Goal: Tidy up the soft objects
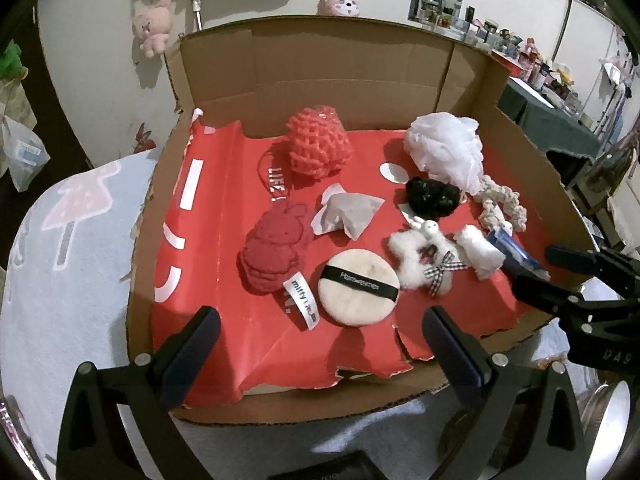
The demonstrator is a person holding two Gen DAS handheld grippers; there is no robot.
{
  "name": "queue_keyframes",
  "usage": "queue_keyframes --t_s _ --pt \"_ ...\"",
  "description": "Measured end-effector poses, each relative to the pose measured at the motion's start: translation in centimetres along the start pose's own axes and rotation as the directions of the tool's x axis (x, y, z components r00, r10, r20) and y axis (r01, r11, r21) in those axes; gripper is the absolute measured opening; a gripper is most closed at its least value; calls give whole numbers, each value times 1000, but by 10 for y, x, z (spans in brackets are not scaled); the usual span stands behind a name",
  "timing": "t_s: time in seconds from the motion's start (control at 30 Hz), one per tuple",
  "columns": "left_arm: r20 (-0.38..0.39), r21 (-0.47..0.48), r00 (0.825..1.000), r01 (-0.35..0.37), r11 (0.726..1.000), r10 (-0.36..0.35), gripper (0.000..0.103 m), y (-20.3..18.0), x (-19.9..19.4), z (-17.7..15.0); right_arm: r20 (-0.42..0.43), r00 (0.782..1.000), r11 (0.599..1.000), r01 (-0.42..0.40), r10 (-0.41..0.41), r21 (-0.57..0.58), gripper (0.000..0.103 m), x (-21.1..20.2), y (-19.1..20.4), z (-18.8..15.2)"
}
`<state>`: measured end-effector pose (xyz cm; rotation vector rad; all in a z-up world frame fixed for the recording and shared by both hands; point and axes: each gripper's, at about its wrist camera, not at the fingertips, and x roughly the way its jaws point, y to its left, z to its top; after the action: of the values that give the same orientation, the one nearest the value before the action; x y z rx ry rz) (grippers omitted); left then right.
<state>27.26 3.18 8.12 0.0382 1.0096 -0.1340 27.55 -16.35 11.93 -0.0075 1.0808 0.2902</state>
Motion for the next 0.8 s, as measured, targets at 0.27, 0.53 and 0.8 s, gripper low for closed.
queue_keyframes --t_s 0.27,0.53,0.8 --pt "-23 -6 1000 3 1000 -3 103 1 4 0 -8 1000 1000 12 -12 10 72 1 -4 -2" --pt "-19 -15 1000 12 1000 -13 103 3 4 -1 1 1000 1000 31 -31 7 72 0 -4 -2" --pt "-18 -21 1000 13 1000 -13 103 4 4 -1 3 1000 1000 30 -30 8 72 0 -4 -2"
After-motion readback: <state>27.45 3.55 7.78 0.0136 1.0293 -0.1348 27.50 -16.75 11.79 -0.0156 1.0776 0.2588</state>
